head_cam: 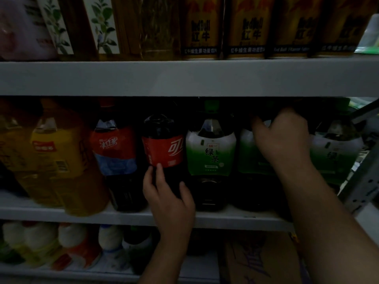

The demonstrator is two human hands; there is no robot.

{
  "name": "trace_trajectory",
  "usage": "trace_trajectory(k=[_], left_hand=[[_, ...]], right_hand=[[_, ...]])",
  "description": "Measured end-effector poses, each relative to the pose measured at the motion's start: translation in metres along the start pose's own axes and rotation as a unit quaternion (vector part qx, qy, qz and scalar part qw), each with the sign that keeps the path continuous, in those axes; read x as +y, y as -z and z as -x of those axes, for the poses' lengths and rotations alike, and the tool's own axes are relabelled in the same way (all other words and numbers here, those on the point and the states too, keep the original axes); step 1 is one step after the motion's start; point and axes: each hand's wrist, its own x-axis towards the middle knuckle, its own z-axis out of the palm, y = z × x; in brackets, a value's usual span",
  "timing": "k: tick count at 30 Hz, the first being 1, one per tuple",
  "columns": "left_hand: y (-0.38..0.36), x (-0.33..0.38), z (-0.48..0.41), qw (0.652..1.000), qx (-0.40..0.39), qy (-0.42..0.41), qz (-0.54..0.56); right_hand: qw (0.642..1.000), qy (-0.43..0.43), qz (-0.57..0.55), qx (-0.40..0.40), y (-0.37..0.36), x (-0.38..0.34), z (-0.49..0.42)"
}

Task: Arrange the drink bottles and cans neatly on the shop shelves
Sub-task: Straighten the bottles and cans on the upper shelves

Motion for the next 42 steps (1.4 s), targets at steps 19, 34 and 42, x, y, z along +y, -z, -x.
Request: trace_trajectory(k=[19,34,42], left_hand=[[0.017,0.000,-0.040,0.994,-0.092,0.011,-0.056],[0.021,-0.006,-0.005,0.995,-0.103,0.003,-0.002],[0.036,-0.009,-0.016,0.991,-0.100,0.032,-0.084]], right_hand=[[0.927,0.255,-0.224,-0.158,-0.053,-0.095,0.091],[0.917,-0.006,-0.253,-0.307,-0.075,-0.164,0.019],[0.933,0.008,-0.239,-0.268,-0.083,-0.158,0.020]])
